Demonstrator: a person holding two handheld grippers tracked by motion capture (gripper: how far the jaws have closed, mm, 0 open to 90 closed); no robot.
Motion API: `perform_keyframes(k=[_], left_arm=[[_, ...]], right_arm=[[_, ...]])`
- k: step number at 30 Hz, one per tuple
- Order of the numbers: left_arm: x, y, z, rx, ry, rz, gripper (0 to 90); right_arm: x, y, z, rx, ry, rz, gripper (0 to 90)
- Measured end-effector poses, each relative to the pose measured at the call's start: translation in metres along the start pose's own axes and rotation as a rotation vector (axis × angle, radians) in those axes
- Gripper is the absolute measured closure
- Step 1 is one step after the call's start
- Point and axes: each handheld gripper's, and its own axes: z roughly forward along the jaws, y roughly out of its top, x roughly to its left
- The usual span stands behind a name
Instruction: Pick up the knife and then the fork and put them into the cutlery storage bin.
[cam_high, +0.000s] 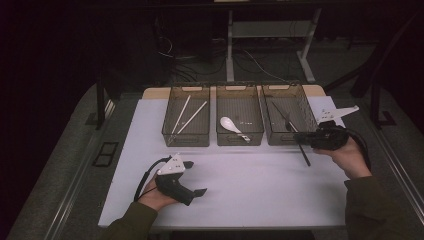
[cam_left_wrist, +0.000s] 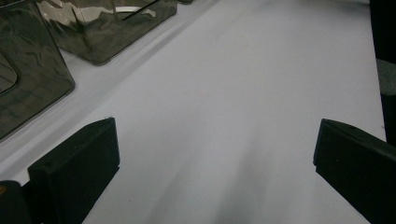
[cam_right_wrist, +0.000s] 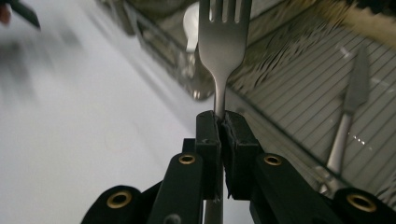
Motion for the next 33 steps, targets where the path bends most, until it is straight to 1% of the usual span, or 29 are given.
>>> perform_keyframes(k=[3,7,10,12,14,16,21,23,25,26,29,31,33], left_arm=[[0.0,0.0,0.0,-0.001,0.0,-0.002,0.0],[0.0,0.0,0.0,0.003,0.001,-0.002,0.0],[0.0,0.0,0.0,0.002,0.001,-0.002,0.0],[0.001,0.0,0.0,0.002,0.0,-0.003,0.0],[0.001,0.0,0.0,0.001,0.0,-0.002,0.0],[0.0,0.0,0.0,0.0,0.0,-0.003,0.0],[0.0,0.0,0.0,-0.002,-0.001,-0.004,0.0],[0.001,0.0,0.0,0.001,-0.002,-0.001,0.0],[0.001,0.0,0.0,0.003,-0.002,0.0,0.0],[0.001,0.0,-0.001,0.002,-0.002,0.0,0.0],[0.001,0.0,-0.001,-0.002,-0.002,-0.002,0.0],[0.001,0.0,0.0,-0.001,-0.002,0.0,0.0],[0.001,0.0,-0.001,0.001,-0.003,0.001,0.0]], right_arm=[[-0.003,0.004,-0.008,-0.065,-0.03,0.037,85.0],[-0.008,0.012,-0.016,-0.113,-0.074,0.064,85.0],[-0.012,0.022,-0.019,-0.13,-0.099,0.066,85.0],[-0.014,0.032,-0.022,-0.131,-0.133,0.068,85.0],[-0.017,0.041,-0.024,-0.137,-0.149,0.073,85.1],[-0.022,0.052,-0.027,-0.141,-0.177,0.072,85.0],[-0.035,0.069,-0.025,-0.139,-0.216,0.082,85.0],[-0.04,0.072,-0.022,-0.136,-0.227,0.095,85.0],[-0.045,0.074,-0.018,-0.141,-0.248,0.098,85.0],[-0.048,0.074,-0.016,-0.141,-0.244,0.107,85.0],[-0.055,0.073,-0.008,-0.145,-0.255,0.123,85.0],[-0.06,0.071,-0.001,-0.127,-0.272,0.133,85.0],[-0.063,0.069,0.005,-0.099,-0.291,0.129,85.0]])
